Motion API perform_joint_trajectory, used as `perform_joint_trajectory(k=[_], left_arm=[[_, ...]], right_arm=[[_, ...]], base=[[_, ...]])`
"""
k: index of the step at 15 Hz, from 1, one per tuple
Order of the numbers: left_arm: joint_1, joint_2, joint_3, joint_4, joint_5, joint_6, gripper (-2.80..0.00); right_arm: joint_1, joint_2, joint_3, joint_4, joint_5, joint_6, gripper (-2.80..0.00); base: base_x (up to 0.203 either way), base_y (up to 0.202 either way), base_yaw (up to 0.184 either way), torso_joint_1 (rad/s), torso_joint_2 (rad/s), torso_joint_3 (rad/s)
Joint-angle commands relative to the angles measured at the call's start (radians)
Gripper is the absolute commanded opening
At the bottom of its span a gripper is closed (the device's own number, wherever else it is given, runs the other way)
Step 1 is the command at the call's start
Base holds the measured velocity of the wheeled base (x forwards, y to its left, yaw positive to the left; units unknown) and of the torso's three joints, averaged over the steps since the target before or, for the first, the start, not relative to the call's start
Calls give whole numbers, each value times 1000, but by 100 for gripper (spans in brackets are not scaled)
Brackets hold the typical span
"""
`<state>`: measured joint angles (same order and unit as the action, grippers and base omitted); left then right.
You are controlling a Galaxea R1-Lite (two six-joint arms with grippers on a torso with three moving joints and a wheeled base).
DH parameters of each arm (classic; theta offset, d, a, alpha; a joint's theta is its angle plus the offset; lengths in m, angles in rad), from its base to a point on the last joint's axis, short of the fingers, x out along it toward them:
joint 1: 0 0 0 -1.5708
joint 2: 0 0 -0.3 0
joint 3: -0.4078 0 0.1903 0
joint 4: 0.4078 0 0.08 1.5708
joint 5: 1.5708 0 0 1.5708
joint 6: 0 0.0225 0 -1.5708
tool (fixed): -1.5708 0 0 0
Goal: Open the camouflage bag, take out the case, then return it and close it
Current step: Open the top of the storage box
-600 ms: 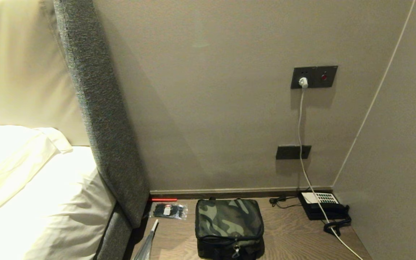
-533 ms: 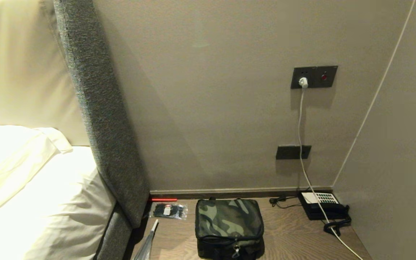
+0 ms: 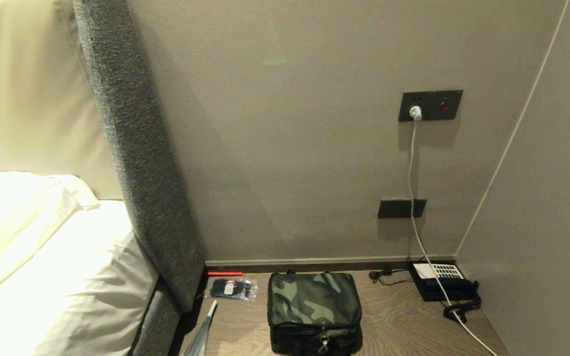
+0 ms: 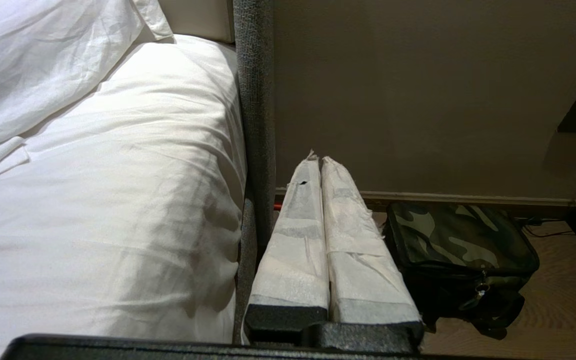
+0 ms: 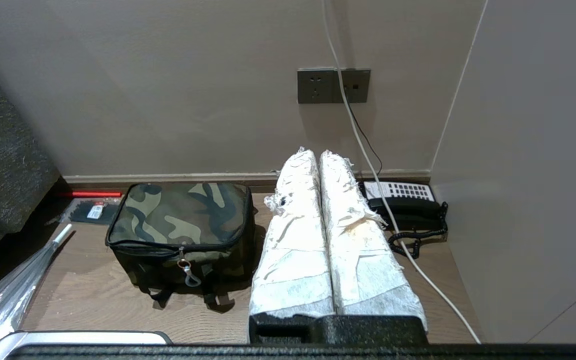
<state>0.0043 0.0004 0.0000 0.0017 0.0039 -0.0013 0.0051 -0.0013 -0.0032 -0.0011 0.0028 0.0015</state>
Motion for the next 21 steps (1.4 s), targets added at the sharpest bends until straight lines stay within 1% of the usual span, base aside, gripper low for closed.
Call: perform_joint_trajectory(k=[1,12,14,21], left_arm=[[0,-2,3,0,1,0,-280],[0,-2,3,2,1,-9,-280],[0,-2,3,0,1,3,-280],[0,-2,2,0,1,0,-280]], right_arm=[[1,1,0,0,0,0,-280],[1,1,0,0,0,0,-280],[1,1,0,0,0,0,-280],[1,1,0,0,0,0,-280]], base=[[0,0,0,0,0,0],[0,0,0,0,0,0],[0,0,0,0,0,0],[0,0,0,0,0,0]])
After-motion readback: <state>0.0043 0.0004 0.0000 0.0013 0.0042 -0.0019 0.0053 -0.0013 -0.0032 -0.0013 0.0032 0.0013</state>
